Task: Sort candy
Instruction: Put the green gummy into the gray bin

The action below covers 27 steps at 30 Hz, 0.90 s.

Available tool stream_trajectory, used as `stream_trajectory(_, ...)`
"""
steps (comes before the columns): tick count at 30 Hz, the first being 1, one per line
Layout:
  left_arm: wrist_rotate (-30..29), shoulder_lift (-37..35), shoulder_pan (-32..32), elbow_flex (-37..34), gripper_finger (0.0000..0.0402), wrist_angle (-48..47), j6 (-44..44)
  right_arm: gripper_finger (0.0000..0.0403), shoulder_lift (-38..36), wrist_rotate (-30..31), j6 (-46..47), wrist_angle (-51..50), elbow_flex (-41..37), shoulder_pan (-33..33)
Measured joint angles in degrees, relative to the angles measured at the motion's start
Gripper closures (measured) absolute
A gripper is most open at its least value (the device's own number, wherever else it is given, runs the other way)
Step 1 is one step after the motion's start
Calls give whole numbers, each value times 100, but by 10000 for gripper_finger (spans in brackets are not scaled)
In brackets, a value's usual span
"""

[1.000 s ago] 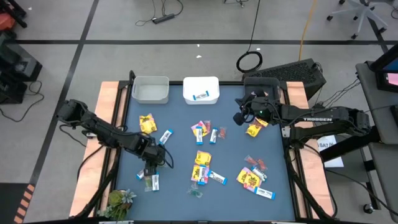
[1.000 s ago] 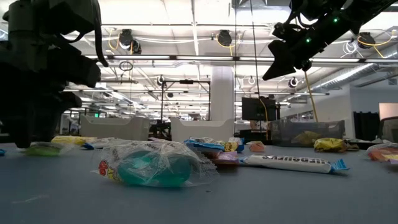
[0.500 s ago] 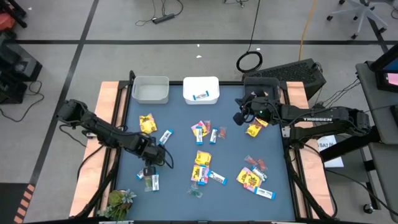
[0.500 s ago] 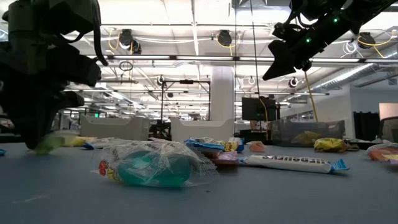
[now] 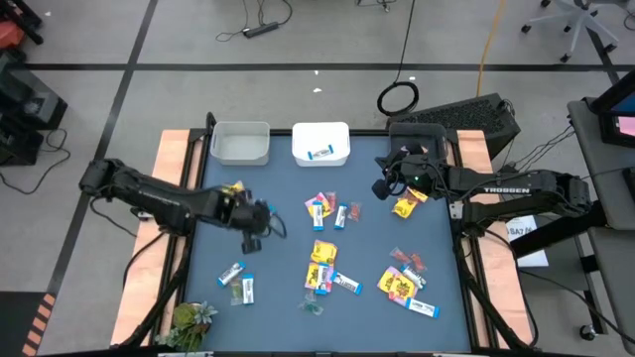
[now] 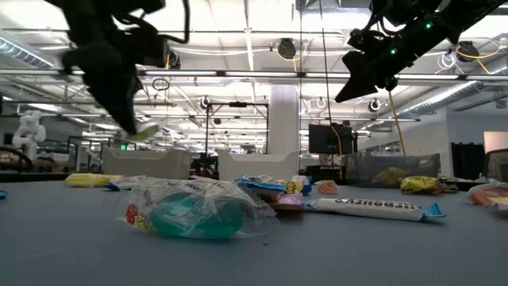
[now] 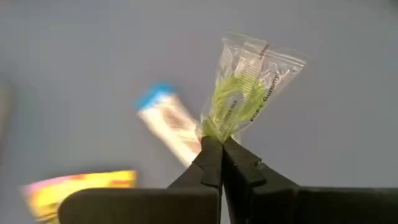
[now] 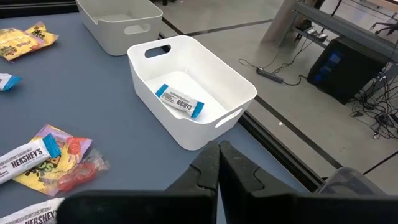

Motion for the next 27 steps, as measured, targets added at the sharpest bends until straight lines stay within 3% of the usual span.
stream_trajectory(3, -294, -88, 712, 2, 397, 86, 305, 403, 2, -1, 2, 0, 0, 0)
stream_trajectory(17, -640, -95, 4104, 2, 398, 1227, 1507, 403, 2, -13, 34, -22, 0, 0)
stream_trajectory(21, -647, -95, 4786, 2, 398, 1440, 1744, 403, 2, -23, 43, -22, 0, 0)
stream_trajectory(27, -136, 54, 5494, -54, 397, 1630, 1929, 403, 52, -23, 43, -30, 0, 0)
